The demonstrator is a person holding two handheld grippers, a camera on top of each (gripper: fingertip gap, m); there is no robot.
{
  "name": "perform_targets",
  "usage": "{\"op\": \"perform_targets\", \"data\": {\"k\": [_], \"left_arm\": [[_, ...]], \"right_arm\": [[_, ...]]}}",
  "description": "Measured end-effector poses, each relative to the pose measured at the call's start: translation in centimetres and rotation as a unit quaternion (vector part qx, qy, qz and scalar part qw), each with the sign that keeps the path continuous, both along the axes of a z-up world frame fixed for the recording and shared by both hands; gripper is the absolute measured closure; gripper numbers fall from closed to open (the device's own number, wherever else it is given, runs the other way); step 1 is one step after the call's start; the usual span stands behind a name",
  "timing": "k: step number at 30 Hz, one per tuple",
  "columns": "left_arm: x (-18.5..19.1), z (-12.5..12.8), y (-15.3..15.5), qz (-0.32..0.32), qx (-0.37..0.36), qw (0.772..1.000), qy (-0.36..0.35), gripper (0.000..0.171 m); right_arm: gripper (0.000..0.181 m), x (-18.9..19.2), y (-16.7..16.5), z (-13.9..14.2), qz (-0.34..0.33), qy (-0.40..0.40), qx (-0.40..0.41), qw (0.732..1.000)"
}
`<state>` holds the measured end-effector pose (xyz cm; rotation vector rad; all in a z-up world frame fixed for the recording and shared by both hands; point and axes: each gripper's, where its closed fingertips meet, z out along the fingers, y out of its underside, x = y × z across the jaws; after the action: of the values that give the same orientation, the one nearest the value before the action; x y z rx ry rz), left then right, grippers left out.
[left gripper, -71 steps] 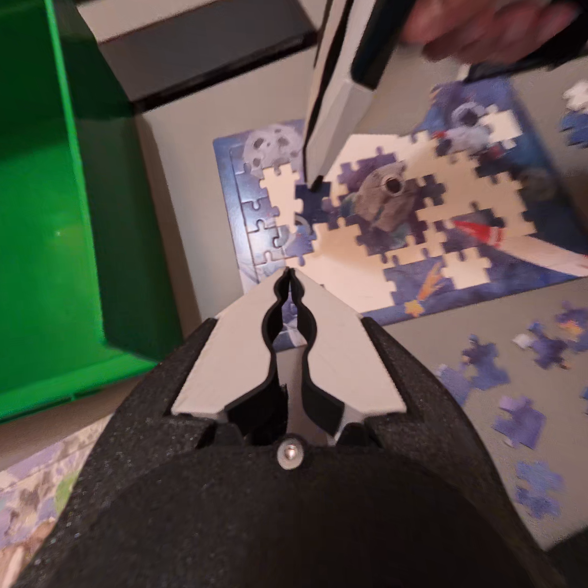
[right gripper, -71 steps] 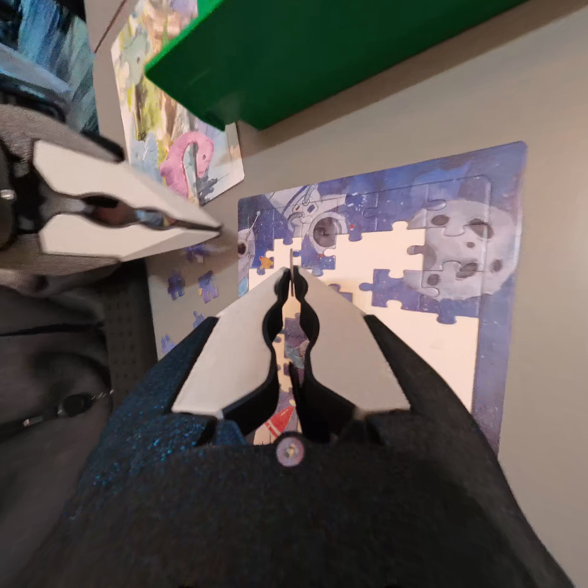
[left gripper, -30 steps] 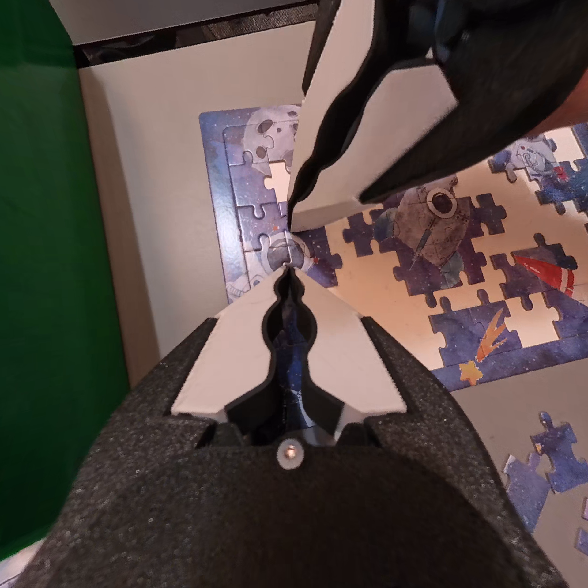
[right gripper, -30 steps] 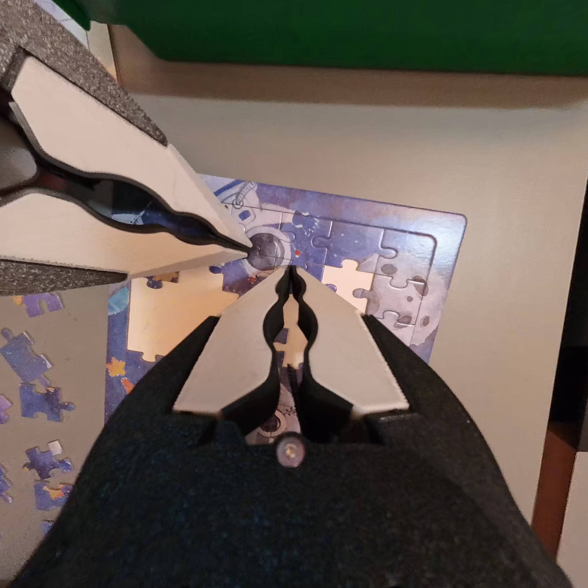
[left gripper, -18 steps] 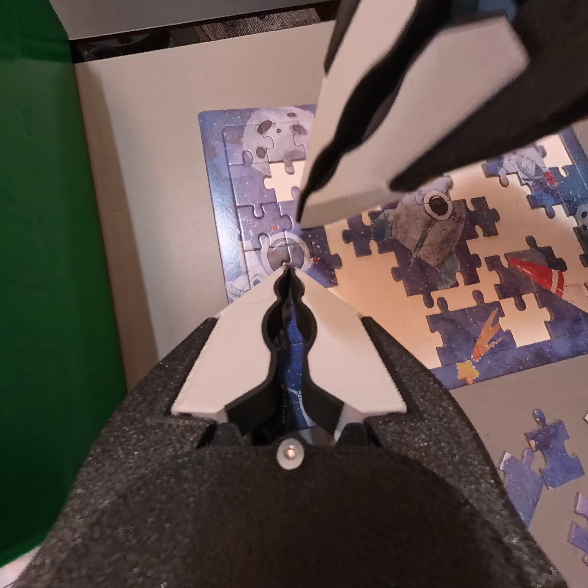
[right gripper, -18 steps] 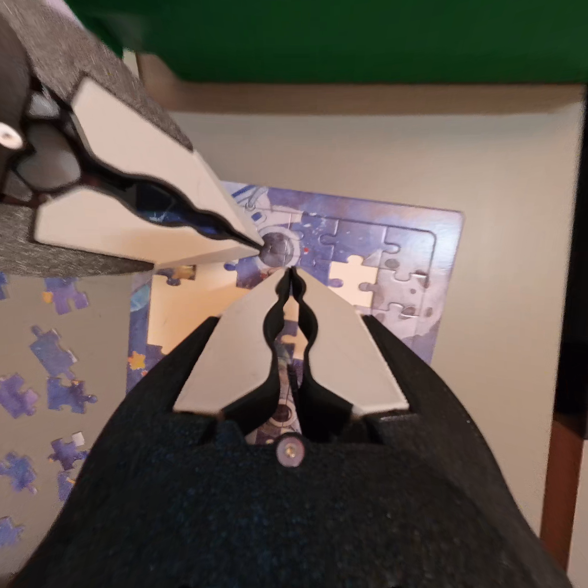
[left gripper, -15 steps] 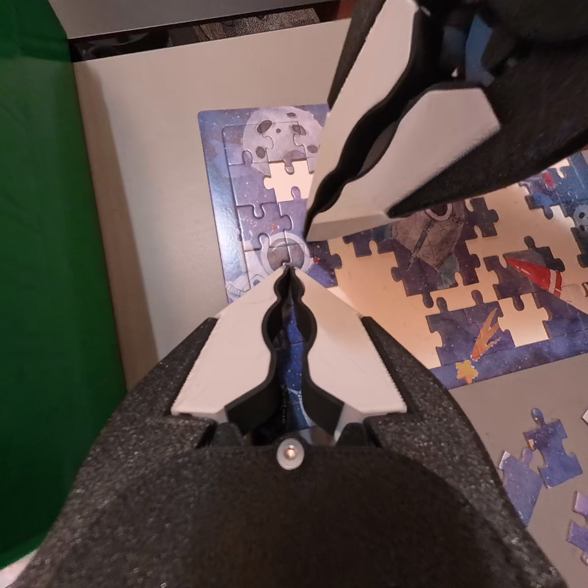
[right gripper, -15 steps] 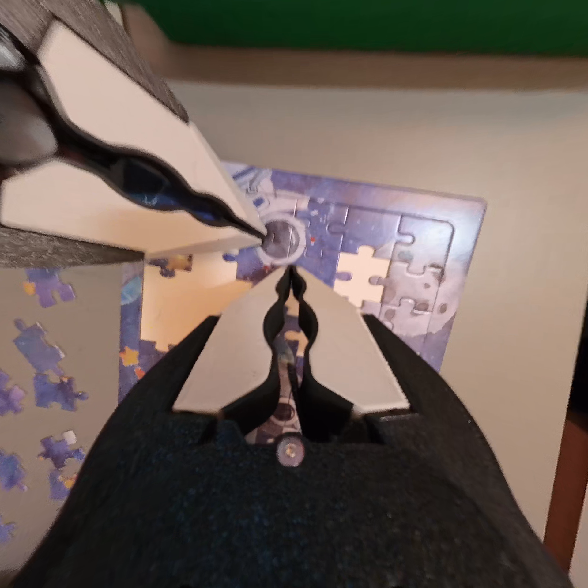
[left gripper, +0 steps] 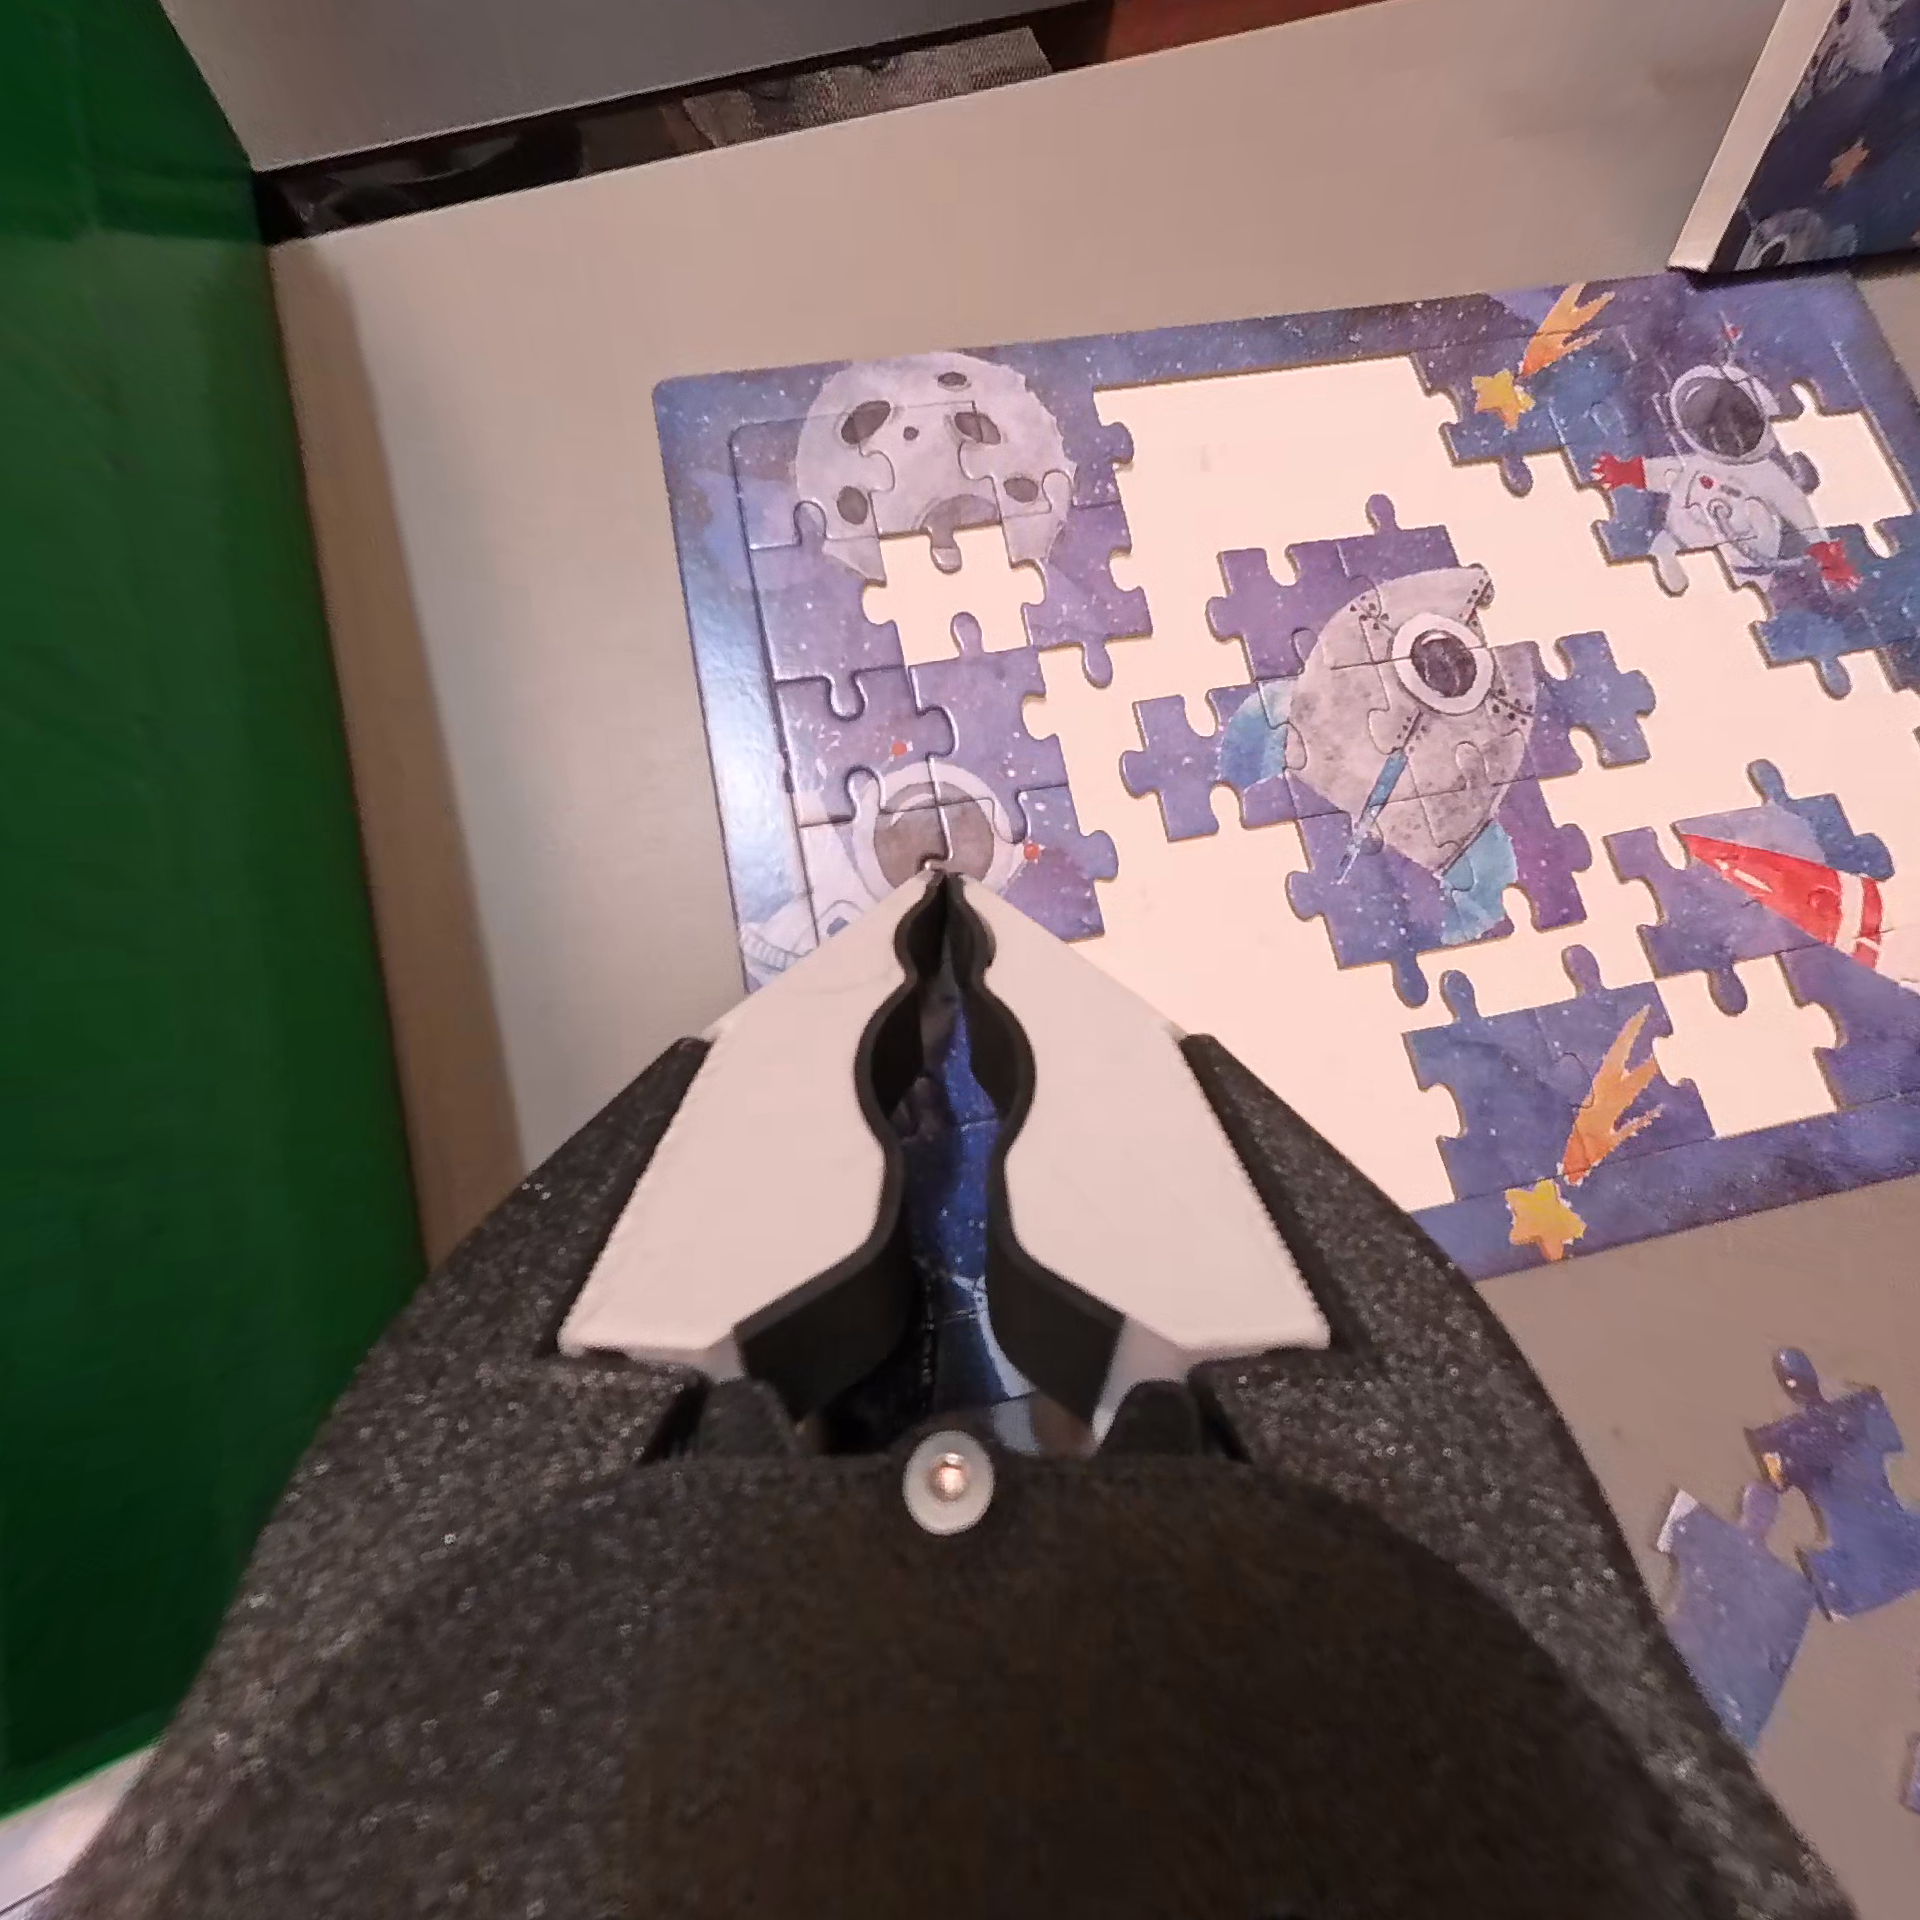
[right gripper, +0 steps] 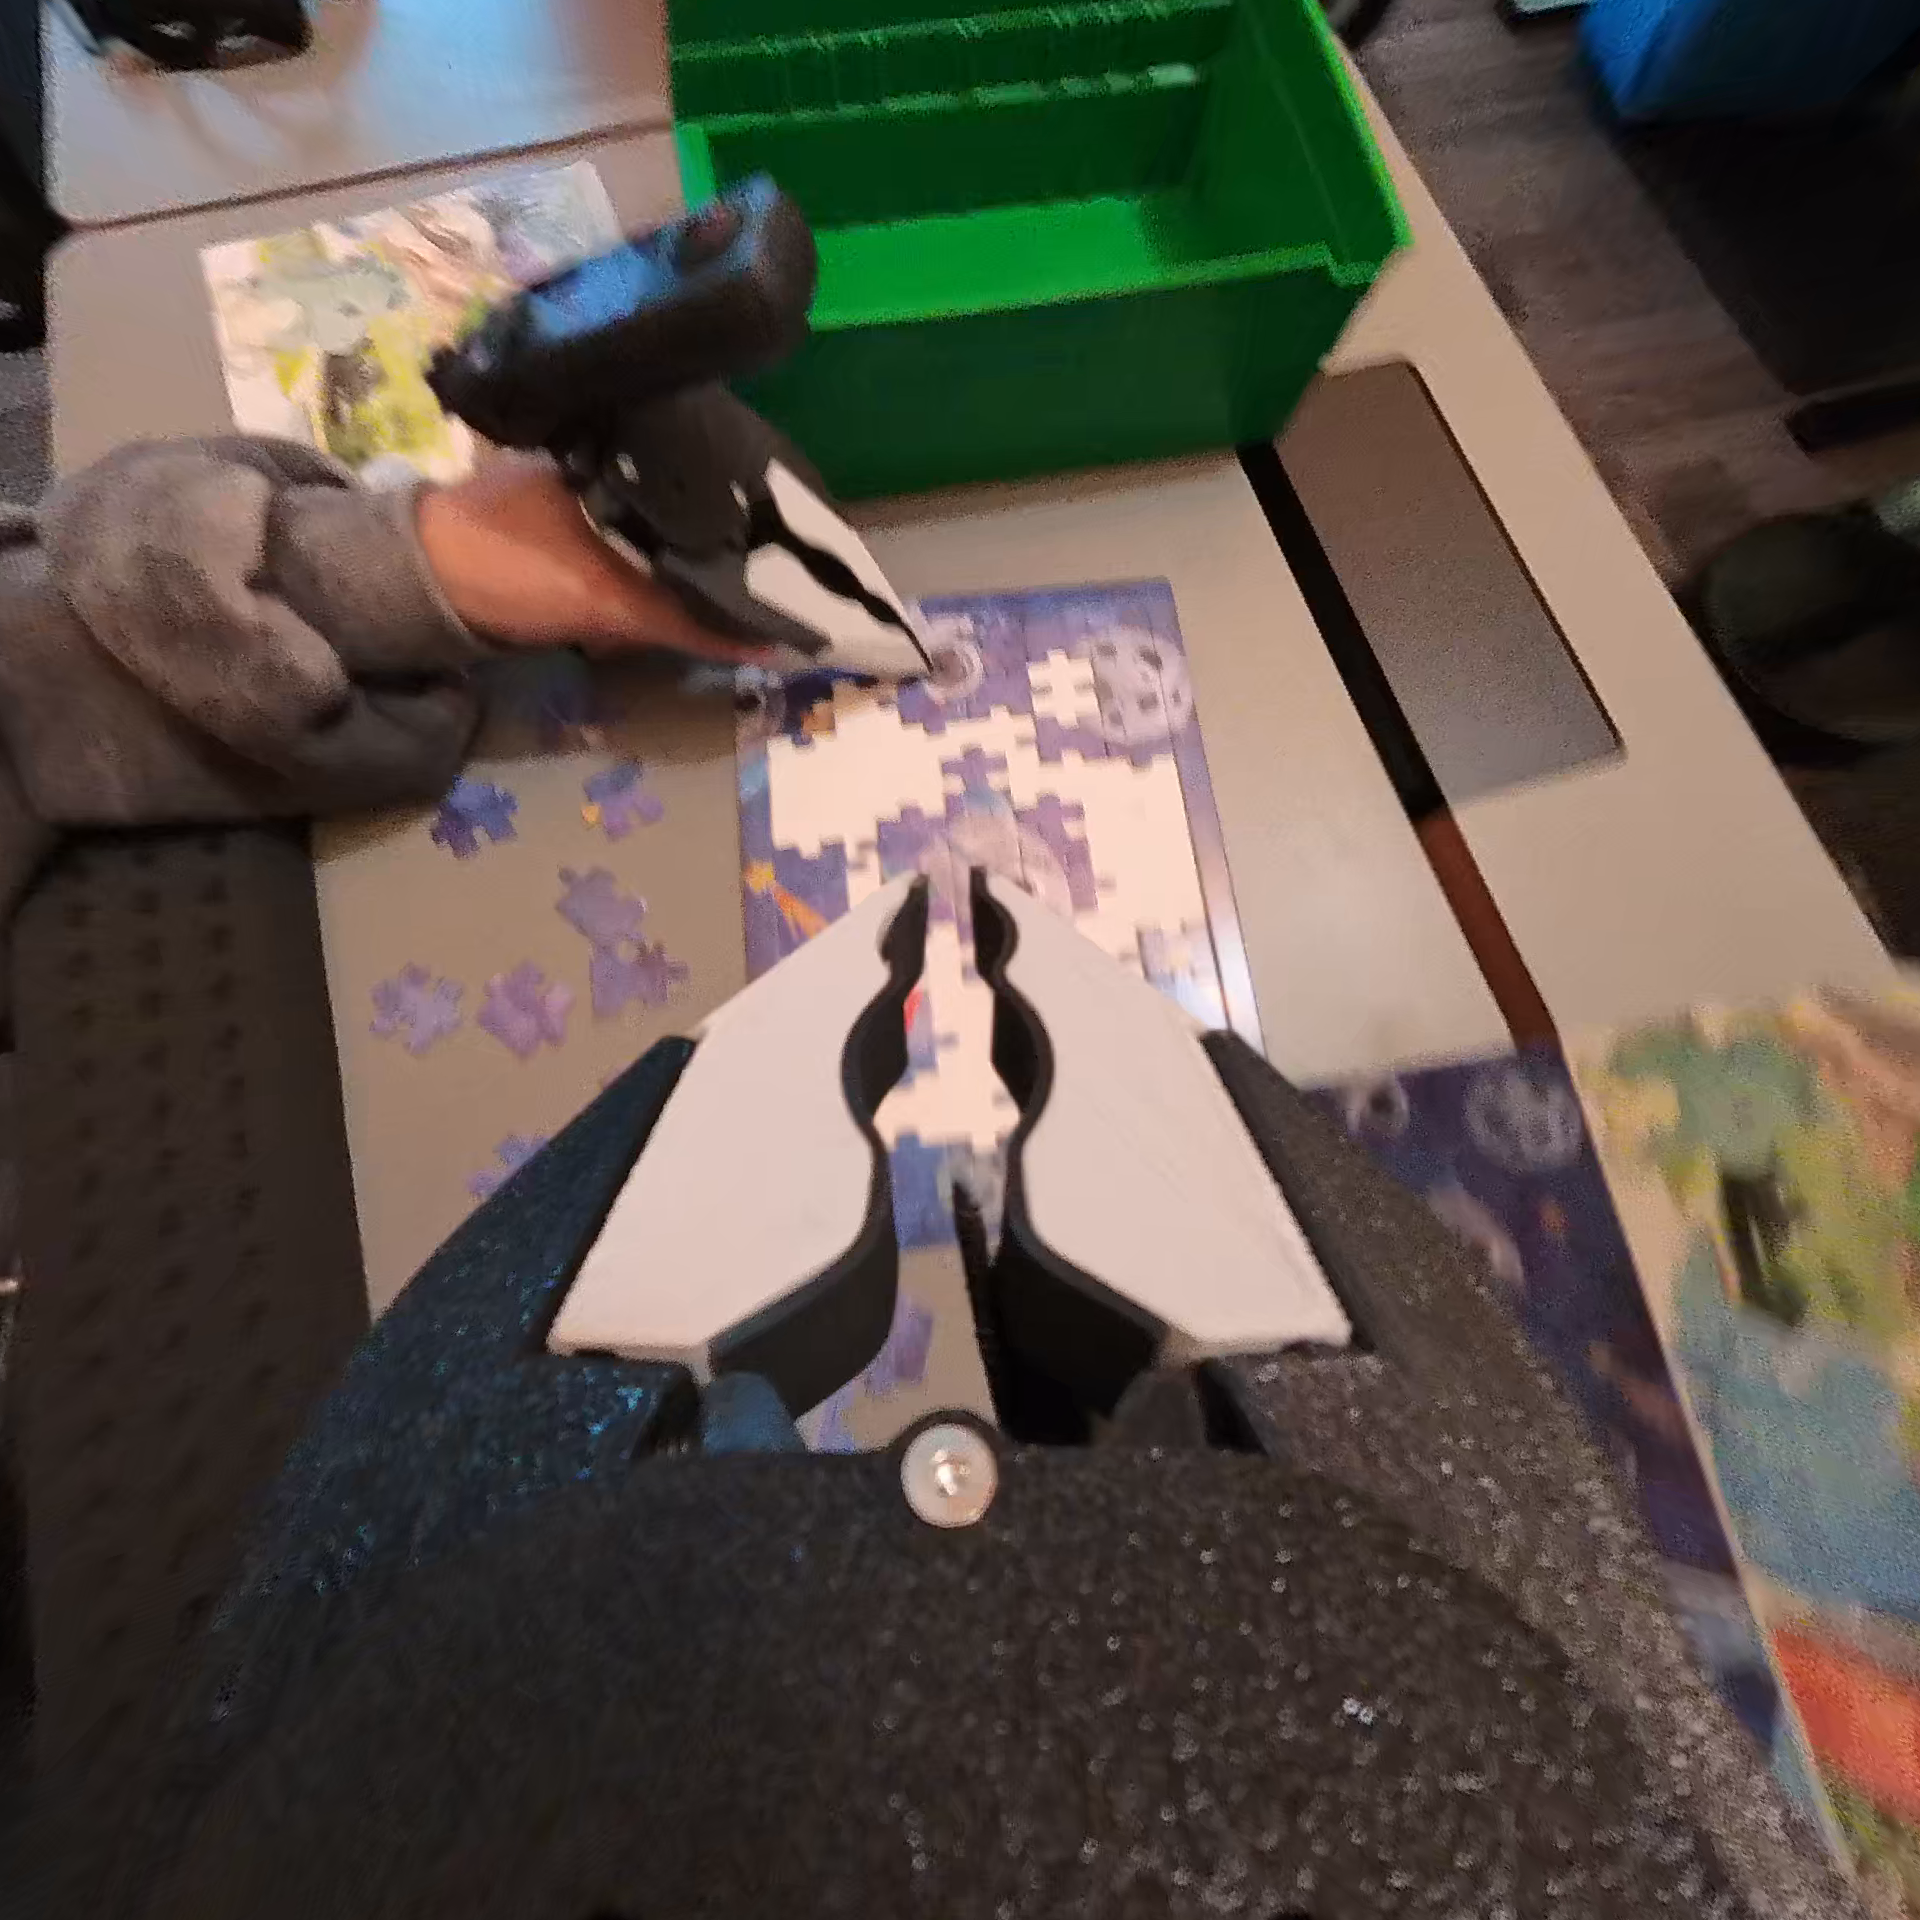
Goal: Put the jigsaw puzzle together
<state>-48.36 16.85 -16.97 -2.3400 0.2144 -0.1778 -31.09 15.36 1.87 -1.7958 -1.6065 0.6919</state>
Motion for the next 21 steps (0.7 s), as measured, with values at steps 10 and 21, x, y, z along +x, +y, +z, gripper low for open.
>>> {"op": "perform_targets", "data": {"k": [10,21], "left_arm": [[1.1,5.8,-2.3,-0.021,0.03,0.999,0.033,0.147],[10.3,7.6,-11.5,-0.027,0.081,0.995,-0.058,0.147]], "right_arm": [[0.159,20.1,-0.5,-10.7,-0.229,0.1,-0.125,0.96],[0.143,24.1,0.7,-16.6,-0.287,-0.01,-0.027,0.957]]}}
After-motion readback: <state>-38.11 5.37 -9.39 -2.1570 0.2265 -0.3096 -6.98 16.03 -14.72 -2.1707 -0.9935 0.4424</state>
